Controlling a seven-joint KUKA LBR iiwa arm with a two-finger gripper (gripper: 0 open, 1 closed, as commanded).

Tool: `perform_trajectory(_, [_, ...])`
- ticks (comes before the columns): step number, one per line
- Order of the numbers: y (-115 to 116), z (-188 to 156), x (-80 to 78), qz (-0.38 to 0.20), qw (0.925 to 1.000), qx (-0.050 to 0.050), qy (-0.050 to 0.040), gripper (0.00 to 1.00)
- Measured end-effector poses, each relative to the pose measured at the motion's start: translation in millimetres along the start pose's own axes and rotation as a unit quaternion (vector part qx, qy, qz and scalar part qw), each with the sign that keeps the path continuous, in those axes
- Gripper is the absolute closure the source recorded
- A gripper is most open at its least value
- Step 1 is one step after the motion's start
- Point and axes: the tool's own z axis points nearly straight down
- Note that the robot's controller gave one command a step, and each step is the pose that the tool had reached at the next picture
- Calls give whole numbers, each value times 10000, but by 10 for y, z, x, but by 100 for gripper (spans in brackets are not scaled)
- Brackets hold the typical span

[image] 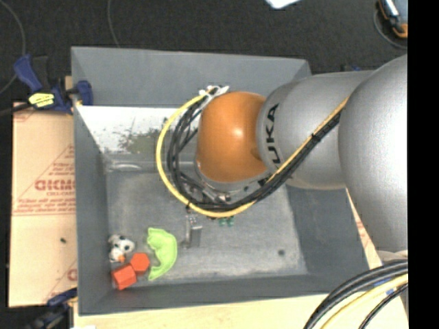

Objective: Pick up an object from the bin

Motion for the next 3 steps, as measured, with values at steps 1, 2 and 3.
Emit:
perform_trajectory(1, [2, 9, 0, 13, 10000, 1, -1, 0])
perform_trajectory(2, [17, 64, -7, 124, 9999, -2, -25, 0])
perform_trajectory(3, [225, 82, -84, -1078, 9942, 4, -18, 0])
